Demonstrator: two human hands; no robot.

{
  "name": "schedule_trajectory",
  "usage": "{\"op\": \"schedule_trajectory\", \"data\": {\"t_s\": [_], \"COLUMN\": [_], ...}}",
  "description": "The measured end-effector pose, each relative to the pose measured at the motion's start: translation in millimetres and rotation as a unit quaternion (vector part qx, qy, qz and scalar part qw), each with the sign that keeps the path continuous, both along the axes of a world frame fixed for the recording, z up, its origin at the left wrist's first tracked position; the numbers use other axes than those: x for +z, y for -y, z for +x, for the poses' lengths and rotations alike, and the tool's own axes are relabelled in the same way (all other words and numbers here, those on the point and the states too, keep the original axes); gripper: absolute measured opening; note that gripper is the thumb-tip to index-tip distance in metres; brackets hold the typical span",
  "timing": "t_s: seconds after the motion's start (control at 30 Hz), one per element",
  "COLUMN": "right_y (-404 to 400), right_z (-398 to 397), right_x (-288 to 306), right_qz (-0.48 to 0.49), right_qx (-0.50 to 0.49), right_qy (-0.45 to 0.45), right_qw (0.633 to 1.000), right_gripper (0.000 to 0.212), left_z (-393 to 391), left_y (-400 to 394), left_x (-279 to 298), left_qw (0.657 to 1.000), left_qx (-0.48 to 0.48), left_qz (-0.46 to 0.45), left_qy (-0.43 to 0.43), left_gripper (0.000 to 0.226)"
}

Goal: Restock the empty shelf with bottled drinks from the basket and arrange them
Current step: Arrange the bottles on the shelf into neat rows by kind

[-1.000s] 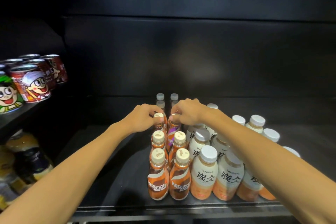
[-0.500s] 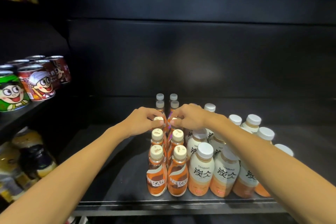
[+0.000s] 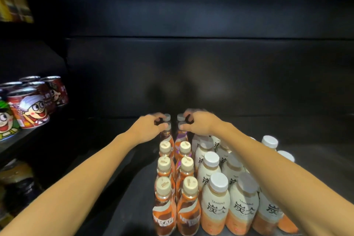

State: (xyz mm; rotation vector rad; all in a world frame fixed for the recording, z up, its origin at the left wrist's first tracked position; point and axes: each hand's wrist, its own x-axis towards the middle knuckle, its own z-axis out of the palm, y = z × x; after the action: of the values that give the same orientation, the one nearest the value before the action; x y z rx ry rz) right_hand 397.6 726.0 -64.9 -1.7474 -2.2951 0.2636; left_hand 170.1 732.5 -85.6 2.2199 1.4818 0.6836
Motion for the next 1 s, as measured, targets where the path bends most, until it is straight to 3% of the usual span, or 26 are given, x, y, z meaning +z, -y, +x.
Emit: {"op": "schedule_trajectory", "data": {"t_s": [0.2, 0.47, 0.67, 0.83, 1.0], "right_y": [-18, -20, -13, -6, 4], "right_z": [-8, -13, -9, -7, -10], "right_x": [-7, -12, -14, -18, -17], "right_qz": [-0.025, -0.047, -0.059, -0.065, -0.055], "right_qx": [-0.027, -0.001, 0.031, 0.058, 0.055], "right_qy": [0.015, 0.03, 0.019, -0.002, 0.009], "right_qw": [0.999, 0.998, 0.998, 0.996, 0.997], "right_gripper": [0.05, 0.025, 0.026, 0.006, 0.006], "left_z": [0, 8, 6, 5, 1], "left_y": [-27, -31, -23, -8, 1], "left_x": [-12, -22, -20, -23, -26], "left_qw": [0.998, 0.996, 0.997, 0.997, 0.998], "left_qx": [-0.031, -0.015, -0.025, -0.022, -0.022], "left_qz": [-0.052, -0.076, -0.063, -0.056, -0.047], "left_qy": [-0.005, 0.038, 0.035, 0.038, 0.024], "left_gripper": [0.047, 0.034, 0.029, 0.028, 0.022]}}
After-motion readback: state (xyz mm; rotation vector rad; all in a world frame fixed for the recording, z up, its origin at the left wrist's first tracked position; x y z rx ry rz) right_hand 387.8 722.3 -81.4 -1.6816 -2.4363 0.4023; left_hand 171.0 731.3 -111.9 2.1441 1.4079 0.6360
